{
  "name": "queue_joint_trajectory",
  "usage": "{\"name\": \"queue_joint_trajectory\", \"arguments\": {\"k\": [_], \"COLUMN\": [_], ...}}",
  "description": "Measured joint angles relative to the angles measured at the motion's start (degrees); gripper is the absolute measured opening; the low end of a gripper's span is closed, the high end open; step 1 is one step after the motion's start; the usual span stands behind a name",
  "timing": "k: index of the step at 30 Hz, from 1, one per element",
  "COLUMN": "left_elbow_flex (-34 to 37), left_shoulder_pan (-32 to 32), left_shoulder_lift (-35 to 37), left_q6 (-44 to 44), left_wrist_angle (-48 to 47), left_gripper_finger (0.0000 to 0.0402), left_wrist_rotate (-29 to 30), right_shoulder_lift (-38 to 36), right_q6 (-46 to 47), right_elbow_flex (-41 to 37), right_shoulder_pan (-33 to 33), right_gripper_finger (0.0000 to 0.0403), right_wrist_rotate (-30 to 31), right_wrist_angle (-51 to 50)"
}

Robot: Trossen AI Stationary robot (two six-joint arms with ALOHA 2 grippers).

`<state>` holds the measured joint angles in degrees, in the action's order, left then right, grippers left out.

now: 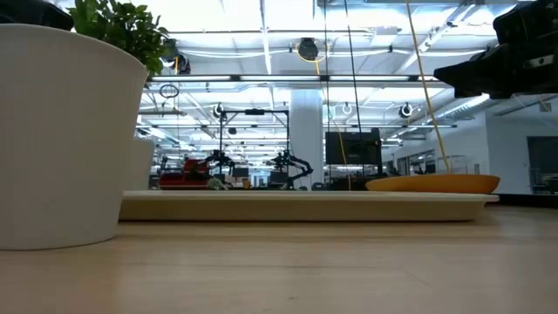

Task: Pick and place plate/cup/fork/spoon on tray

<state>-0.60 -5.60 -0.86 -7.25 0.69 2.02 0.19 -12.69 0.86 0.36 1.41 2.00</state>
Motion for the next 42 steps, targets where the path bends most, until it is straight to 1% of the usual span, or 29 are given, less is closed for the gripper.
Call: {"name": "queue_joint_trajectory", "arguments": {"k": [31,42], "left_elbow_flex": [0.0,0.11], "left_shoulder_pan": [0.01,0.0], "left_shoulder_lift": [0.01,0.0], "left_q6": [0.0,0.0], "left_wrist_angle": [0.06,3.78], "left_gripper_finger": [0.0031,0.0031], "left_wrist_rotate": [0.0,0.26], "right_shoulder_lift": [-0.02,-0.02], "right_q6": [-0.02,-0.01], "right_elbow_flex": [-0.02,-0.02], "right_shoulder_pan": [-0.02,-0.01], "right_gripper_finger": [0.0,0.0], "right_wrist_rotate": [0.0,0.0], "right_wrist_angle": [0.0,-0.01]}}
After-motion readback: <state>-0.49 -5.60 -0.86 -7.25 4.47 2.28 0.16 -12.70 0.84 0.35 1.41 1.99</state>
